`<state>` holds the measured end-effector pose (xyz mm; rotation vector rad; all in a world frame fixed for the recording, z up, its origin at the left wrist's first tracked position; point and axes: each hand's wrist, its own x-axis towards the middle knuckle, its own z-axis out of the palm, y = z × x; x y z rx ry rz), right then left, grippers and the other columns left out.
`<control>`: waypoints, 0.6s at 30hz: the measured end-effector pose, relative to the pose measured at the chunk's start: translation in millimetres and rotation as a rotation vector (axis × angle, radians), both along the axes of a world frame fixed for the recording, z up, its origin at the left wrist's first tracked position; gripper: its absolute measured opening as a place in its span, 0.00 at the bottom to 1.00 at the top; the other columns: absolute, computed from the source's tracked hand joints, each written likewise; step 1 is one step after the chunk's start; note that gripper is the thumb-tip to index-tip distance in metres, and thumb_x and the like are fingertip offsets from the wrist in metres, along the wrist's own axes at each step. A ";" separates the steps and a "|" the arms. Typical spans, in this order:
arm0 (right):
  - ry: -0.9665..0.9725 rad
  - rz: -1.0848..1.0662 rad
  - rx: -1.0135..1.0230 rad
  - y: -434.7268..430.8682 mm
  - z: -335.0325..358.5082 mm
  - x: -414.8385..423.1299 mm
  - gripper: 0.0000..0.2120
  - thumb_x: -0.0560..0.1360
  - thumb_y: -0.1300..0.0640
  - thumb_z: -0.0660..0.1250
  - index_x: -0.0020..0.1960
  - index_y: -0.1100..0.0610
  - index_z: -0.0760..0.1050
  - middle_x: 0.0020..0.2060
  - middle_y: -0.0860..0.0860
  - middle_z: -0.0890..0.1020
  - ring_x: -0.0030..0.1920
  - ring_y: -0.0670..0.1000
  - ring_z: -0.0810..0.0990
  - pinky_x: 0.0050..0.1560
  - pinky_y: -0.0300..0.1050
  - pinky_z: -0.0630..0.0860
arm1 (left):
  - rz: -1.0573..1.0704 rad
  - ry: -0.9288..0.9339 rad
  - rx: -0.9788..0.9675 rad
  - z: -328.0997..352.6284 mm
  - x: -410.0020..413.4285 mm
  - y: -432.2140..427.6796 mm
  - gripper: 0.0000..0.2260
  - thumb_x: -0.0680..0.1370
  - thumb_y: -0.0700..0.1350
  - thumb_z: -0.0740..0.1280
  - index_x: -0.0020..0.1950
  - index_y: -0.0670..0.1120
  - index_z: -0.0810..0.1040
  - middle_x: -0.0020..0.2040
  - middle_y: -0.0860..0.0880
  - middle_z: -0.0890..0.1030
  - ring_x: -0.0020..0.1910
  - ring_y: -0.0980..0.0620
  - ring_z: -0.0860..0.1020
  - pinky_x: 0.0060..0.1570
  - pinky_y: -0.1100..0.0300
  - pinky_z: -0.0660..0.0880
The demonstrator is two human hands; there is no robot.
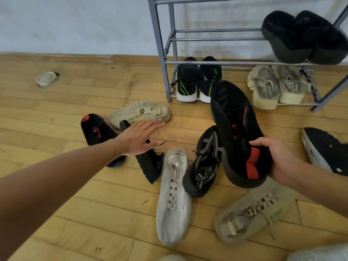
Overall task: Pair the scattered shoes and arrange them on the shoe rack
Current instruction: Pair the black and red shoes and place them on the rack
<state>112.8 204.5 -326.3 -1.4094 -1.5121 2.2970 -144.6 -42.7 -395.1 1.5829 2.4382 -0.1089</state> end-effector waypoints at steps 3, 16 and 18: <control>-0.025 0.037 -0.017 -9.7 7.5 -9.0 0.11 0.75 0.64 0.59 0.49 0.52 0.77 0.31 0.49 0.85 0.34 0.52 0.84 0.37 0.45 0.72 | -0.003 0.012 0.012 1.8 -2.7 -9.6 0.32 0.78 0.65 0.47 0.78 0.55 0.46 0.79 0.54 0.51 0.77 0.53 0.50 0.74 0.55 0.44; -0.001 0.200 -0.052 -58.1 12.3 -53.0 0.12 0.74 0.65 0.59 0.49 0.54 0.78 0.33 0.50 0.86 0.29 0.49 0.84 0.40 0.50 0.76 | 0.258 0.054 0.052 -6.4 -34.1 -76.4 0.28 0.77 0.56 0.50 0.78 0.53 0.51 0.78 0.50 0.56 0.76 0.49 0.56 0.73 0.50 0.53; 0.002 0.226 -0.054 -64.2 14.8 -55.5 0.13 0.74 0.66 0.58 0.52 0.56 0.78 0.36 0.51 0.86 0.33 0.51 0.85 0.39 0.50 0.79 | 0.328 0.058 0.070 -8.6 -37.0 -80.7 0.30 0.74 0.56 0.49 0.77 0.53 0.53 0.78 0.50 0.57 0.75 0.48 0.58 0.72 0.50 0.55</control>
